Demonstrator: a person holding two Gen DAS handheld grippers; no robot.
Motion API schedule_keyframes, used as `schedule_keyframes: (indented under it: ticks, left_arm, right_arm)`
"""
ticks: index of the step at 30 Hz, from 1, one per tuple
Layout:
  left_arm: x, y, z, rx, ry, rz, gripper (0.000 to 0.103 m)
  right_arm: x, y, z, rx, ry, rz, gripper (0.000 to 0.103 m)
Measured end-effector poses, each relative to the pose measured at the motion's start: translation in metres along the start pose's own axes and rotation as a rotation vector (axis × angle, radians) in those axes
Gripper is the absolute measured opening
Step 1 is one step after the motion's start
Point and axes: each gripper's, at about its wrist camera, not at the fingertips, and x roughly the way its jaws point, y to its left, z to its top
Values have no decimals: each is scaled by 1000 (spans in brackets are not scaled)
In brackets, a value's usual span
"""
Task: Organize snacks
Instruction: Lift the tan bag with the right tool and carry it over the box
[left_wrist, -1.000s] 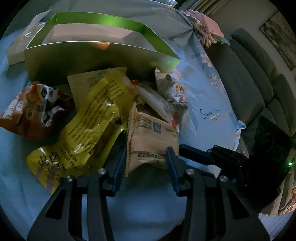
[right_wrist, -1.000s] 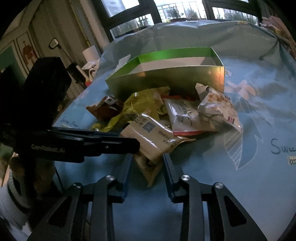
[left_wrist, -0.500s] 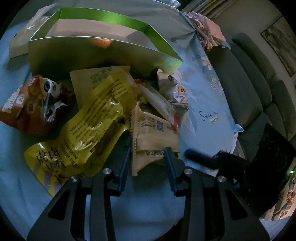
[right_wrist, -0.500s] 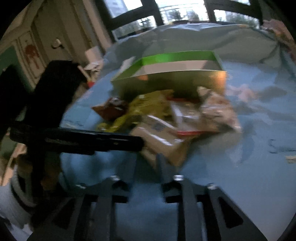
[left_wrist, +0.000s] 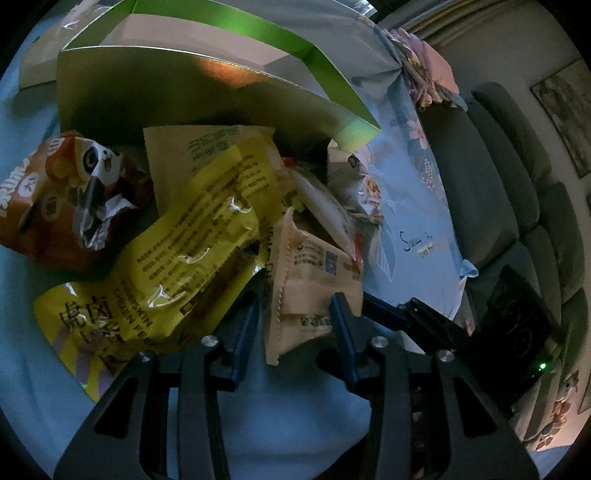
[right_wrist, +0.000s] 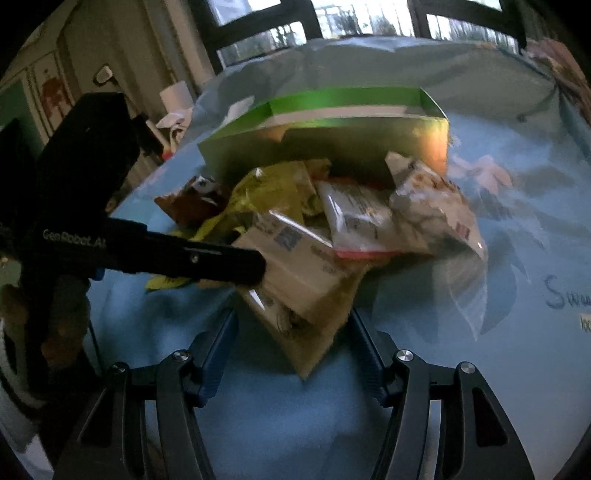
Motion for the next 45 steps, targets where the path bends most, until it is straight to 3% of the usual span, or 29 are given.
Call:
schedule_keyframes:
  ticks: [10, 23, 35, 45]
  left_arm:
    - [-3, -15, -4, 67, 4, 37, 37]
    - [-38, -31, -6, 149, -97, 20, 37]
    - [-65, -41, 70, 230, -220, 54, 37]
    - [-69, -18, 132, 201, -275, 57, 38]
  right_arm:
    - [-2, 5, -1, 6, -30, 21, 48]
    - [-34, 25, 13, -21, -113, 11, 47]
    - [-33, 20, 87, -69, -226, -15, 47]
    - [-3, 15, 148, -102, -244, -36, 47]
